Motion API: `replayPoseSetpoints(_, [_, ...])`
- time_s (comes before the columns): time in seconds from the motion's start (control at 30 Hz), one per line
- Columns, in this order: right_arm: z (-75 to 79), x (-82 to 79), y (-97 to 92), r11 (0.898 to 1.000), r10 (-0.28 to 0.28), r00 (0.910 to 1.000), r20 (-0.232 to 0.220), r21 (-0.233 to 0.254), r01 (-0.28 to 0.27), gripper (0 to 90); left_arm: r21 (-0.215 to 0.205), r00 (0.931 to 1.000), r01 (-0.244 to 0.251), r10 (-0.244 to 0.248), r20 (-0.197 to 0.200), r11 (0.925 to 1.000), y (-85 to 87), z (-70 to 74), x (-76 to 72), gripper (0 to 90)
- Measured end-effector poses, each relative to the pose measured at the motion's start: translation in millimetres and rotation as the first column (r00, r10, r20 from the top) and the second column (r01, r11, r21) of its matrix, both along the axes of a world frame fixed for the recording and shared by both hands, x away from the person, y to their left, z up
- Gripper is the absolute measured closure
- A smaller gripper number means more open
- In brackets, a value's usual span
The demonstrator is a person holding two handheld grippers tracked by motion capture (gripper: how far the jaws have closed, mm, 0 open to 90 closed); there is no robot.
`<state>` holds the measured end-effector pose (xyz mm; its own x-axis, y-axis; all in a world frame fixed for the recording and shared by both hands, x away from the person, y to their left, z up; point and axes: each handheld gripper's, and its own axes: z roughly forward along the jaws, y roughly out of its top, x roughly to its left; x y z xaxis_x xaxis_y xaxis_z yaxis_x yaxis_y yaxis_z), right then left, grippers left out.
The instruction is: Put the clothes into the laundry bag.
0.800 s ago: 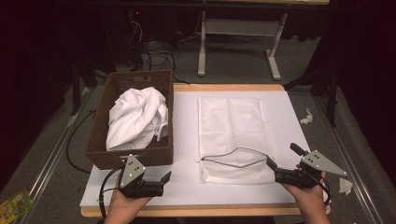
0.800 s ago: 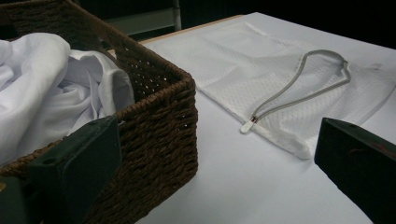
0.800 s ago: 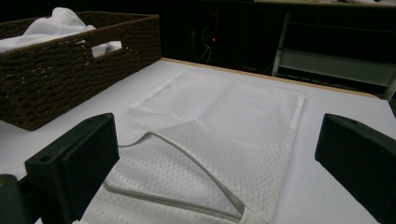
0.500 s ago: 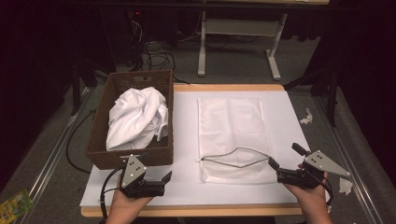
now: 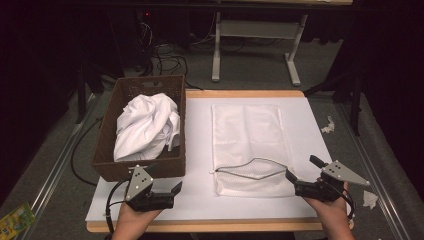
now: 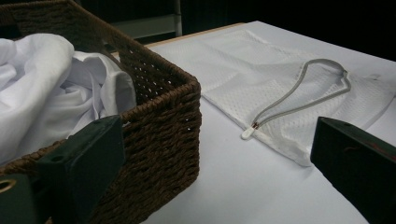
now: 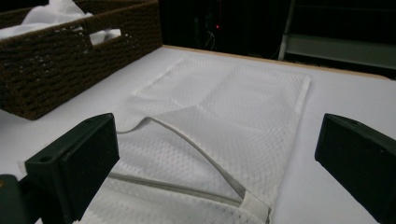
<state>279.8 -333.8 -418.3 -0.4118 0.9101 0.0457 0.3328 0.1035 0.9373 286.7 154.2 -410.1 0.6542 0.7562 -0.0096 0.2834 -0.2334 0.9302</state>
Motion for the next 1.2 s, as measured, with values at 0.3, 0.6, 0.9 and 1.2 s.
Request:
replayPoseSetpoints(0.3, [-41.1,22.6,-20.0,0.994,-0.088,0.9739,-0.209,-0.076,0.073,40.7,-0.011,1.0000,0.004,-0.004,-0.006,0.9999,0.4,-0.5,-0.4,12.8])
replayPoseSetpoints(0.6, [-51.8,93.4,-37.2,0.987,-0.161,0.9449,-0.285,-0.067,0.148,49.5,0.001,0.9999,0.017,-0.017,0.000,0.9999,-2.9,-2.9,-1.4,14.9])
replayPoseSetpoints(0.9, [-60.5,145.2,-18.2,0.980,-0.187,0.9160,-0.355,-0.138,0.146,70.8,-0.007,1.0000,0.008,-0.008,-0.005,0.9999,0.0,-5.2,1.4,15.1])
replayPoseSetpoints(1.2, [-55.7,139.7,-28.5,0.975,-0.193,0.9117,-0.362,-0.176,0.137,90.0,-0.005,0.9997,0.024,-0.024,-0.007,0.9997,-3.0,-4.0,-1.3,15.8])
